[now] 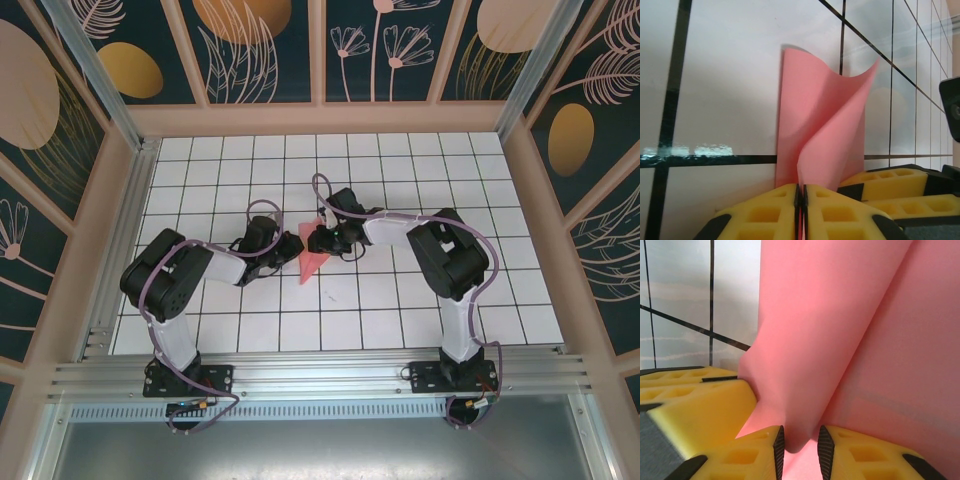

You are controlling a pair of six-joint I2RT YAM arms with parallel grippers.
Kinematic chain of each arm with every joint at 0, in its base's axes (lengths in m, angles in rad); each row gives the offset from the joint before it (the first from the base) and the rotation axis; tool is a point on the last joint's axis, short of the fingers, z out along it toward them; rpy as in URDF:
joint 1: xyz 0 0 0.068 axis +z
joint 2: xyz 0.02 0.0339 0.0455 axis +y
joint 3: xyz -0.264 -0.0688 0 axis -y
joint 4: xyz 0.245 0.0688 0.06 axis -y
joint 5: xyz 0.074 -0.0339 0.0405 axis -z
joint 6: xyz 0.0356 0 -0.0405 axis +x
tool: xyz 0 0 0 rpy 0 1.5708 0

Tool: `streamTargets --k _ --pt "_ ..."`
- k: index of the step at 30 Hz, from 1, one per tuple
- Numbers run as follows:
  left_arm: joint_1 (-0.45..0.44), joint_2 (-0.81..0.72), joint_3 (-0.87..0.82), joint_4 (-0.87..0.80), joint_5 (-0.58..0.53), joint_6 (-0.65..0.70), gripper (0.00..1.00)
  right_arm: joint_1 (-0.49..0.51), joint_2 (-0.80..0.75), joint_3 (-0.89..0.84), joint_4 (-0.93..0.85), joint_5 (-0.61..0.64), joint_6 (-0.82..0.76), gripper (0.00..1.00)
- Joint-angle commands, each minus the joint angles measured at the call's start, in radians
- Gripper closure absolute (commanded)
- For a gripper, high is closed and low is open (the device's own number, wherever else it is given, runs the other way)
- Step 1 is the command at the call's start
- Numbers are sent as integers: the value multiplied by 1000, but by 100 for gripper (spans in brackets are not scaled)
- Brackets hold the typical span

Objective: Fold a paper plane with a square sheet of paper (pick it up from the middle)
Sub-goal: Fourth fold the wing at the center of the table.

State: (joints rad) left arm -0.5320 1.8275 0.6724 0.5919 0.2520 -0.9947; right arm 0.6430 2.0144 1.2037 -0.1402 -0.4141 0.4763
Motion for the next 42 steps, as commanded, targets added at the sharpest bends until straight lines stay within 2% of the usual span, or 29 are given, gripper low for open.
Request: streamTargets --k 1,16,26,29,36,42 --pt "3 -41 0 -16 10 14 84 1 115 -47 -107 177 -40 72" --pt "3 -163 -62 -40 2 13 82 14 134 -15 -150 217 -34 67" --pt "0 -210 -144 -8 48 -40 91 39 176 44 -238 308 -24 67" --pt "-10 -202 -157 26 85 -52 92 48 190 62 -263 336 -20 66" --pt "-17 -211 -195 48 52 -84 95 63 210 98 -314 384 -13 62" --pt "-26 -210 -206 92 74 -99 95 67 232 125 -358 409 2 61"
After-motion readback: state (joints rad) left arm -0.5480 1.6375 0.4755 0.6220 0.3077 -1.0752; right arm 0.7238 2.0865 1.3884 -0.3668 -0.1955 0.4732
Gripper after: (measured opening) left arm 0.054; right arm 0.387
